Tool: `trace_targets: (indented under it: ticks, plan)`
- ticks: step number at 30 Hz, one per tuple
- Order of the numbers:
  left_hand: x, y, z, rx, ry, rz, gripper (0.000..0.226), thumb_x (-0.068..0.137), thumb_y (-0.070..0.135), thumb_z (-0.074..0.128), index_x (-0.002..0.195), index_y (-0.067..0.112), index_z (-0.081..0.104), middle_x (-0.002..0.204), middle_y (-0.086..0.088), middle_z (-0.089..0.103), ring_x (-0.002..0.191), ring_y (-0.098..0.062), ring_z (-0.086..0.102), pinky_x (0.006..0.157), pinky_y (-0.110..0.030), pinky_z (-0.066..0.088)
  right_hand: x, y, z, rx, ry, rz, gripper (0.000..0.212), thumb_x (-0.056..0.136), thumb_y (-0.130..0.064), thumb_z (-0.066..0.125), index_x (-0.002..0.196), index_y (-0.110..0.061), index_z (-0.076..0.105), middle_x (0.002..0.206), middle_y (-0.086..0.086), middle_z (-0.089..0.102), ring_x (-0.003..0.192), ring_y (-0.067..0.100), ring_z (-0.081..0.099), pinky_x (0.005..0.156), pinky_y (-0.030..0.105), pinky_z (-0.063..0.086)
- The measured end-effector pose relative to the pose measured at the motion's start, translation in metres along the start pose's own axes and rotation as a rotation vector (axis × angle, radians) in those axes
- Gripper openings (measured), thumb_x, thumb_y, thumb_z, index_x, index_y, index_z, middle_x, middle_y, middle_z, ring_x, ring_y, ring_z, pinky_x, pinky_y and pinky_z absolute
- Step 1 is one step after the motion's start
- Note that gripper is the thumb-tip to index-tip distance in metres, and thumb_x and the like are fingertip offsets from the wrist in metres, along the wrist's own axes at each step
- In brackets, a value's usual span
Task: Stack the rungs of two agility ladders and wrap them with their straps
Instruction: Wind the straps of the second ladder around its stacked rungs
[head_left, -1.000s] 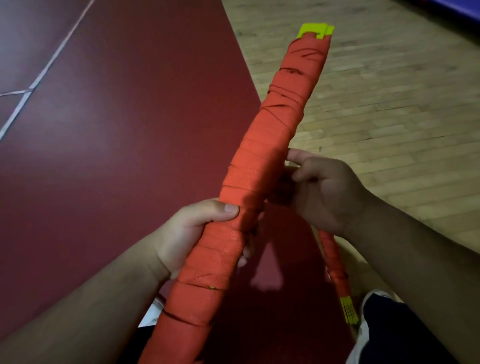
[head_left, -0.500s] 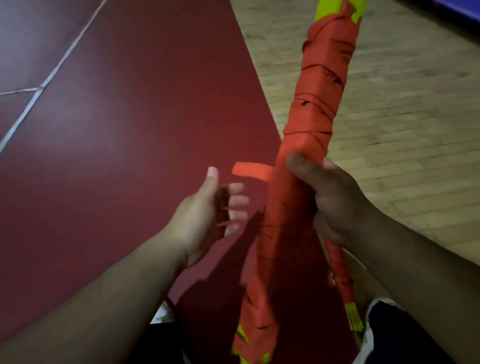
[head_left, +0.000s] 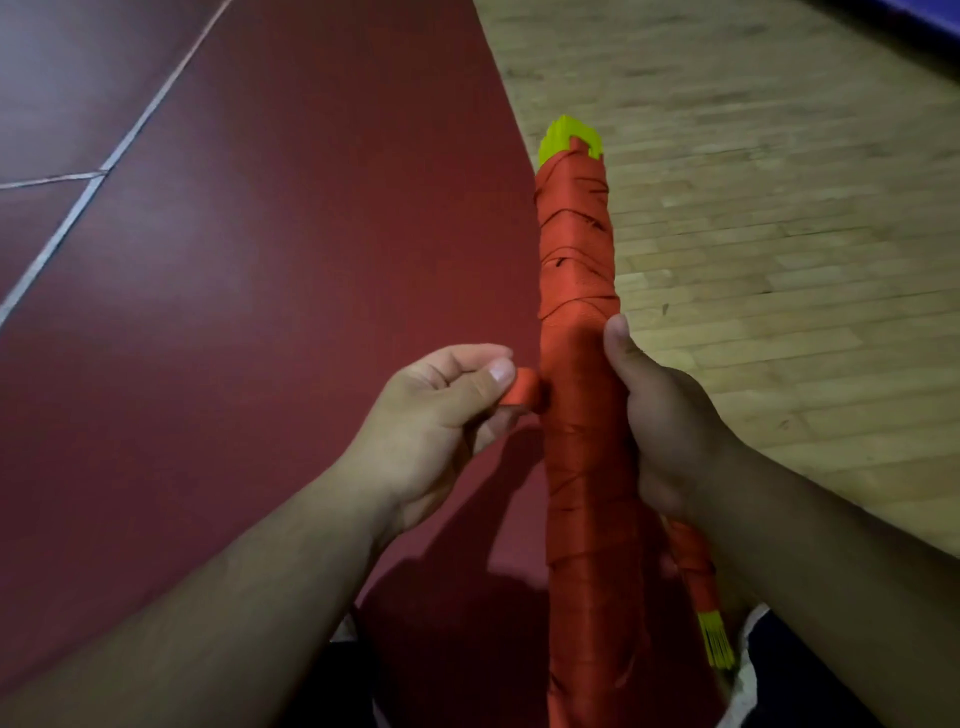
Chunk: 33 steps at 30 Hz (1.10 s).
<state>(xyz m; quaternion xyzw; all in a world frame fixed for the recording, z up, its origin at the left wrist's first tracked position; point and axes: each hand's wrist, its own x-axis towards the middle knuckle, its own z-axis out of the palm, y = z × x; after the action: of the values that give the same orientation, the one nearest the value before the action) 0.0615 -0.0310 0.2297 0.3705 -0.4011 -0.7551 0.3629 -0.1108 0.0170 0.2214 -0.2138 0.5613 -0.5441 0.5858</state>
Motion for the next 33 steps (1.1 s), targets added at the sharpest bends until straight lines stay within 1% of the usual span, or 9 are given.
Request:
trace_targets:
  ticks: [5,13,16,18,21,23,26,29,33]
  plan:
    - [0.0,-0.004,0.004,0.07,-0.07,0.006,0.018,0.101,0.013,0.047,0.108,0.01,0.063,0.086,-0.006,0.075,0.074,-0.014,0.07,0.067,-0.023,0.056,0.001,0.003,0.001,-0.019,0.089,-0.019,0.047,0.102,-0.048,0.049,0.121,-0.01,0.068,0.111,0.015,0.075,0.103,0.029,0.073,0.095,0.051,0.057]
    - [0.002,-0.026,0.014,0.38,0.138,0.094,0.048,0.065,0.044,0.087,0.094,0.017,0.059,0.068,0.005,0.058,0.062,-0.013,0.052,0.054,-0.021,0.042,-0.007,0.005,0.003,-0.098,0.171,-0.209,0.031,0.1,-0.048,0.054,0.11,-0.021,0.067,0.115,0.009,0.073,0.114,0.024,0.067,0.106,0.051,0.049]
    - [-0.002,-0.033,0.016,0.386,0.122,-0.127,0.072,0.058,0.069,0.075,0.111,0.023,0.06,0.098,0.004,0.07,0.083,-0.013,0.064,0.072,-0.029,0.047,-0.013,-0.002,0.002,-0.096,0.166,-0.264,0.052,0.09,-0.056,0.055,0.128,-0.02,0.061,0.127,0.005,0.068,0.123,0.02,0.062,0.111,0.049,0.044]
    - [-0.002,-0.038,0.029,0.278,0.007,-0.263,0.067,0.067,0.073,0.065,0.114,0.027,0.07,0.113,-0.006,0.073,0.099,-0.017,0.071,0.081,-0.034,0.054,-0.018,-0.007,0.002,-0.104,0.151,-0.29,0.075,0.083,-0.061,0.056,0.143,-0.017,0.05,0.139,0.006,0.061,0.131,0.021,0.056,0.114,0.048,0.04]
    - [-0.007,-0.036,0.051,0.167,-0.065,-0.303,0.06,0.095,0.064,0.039,0.127,0.023,0.067,0.098,0.001,0.078,0.095,-0.015,0.073,0.085,-0.029,0.057,-0.03,-0.016,-0.002,-0.243,0.156,-0.373,0.069,0.079,-0.065,0.056,0.134,-0.022,0.059,0.124,0.003,0.07,0.119,0.019,0.064,0.107,0.047,0.047]
    - [-0.016,-0.038,0.054,0.152,-0.187,-0.315,0.073,0.091,0.074,0.03,0.13,0.023,0.064,0.108,-0.006,0.075,0.102,-0.028,0.07,0.093,-0.042,0.053,-0.039,-0.028,-0.011,-0.323,0.143,-0.398,0.053,0.075,-0.062,0.062,0.113,-0.026,0.068,0.102,0.002,0.076,0.098,0.02,0.071,0.09,0.041,0.057]
    - [-0.03,-0.038,0.054,0.075,-0.221,-0.279,0.074,0.084,0.076,0.036,0.113,0.019,0.074,0.099,-0.01,0.074,0.084,-0.024,0.071,0.082,-0.043,0.056,-0.05,-0.046,-0.023,-0.329,0.095,-0.346,0.035,0.071,-0.051,0.071,0.089,-0.023,0.06,0.08,0.005,0.069,0.072,0.021,0.064,0.068,0.034,0.051]
    - [-0.04,-0.038,0.066,0.078,-0.187,-0.26,0.072,0.079,0.078,0.046,0.103,0.018,0.077,0.088,-0.012,0.073,0.076,-0.023,0.07,0.076,-0.04,0.057,-0.061,-0.05,-0.027,-0.338,0.079,-0.333,0.034,0.073,-0.046,0.069,0.084,-0.02,0.051,0.081,0.011,0.051,0.075,0.023,0.045,0.069,0.039,0.037]
    - [-0.049,-0.039,0.065,0.095,-0.151,-0.279,0.085,0.063,0.085,0.057,0.106,0.015,0.077,0.093,-0.015,0.074,0.079,-0.026,0.072,0.072,-0.039,0.057,-0.074,-0.053,-0.024,-0.394,0.114,-0.368,0.033,0.072,-0.049,0.069,0.08,-0.022,0.052,0.076,0.005,0.053,0.07,0.018,0.049,0.064,0.034,0.04]
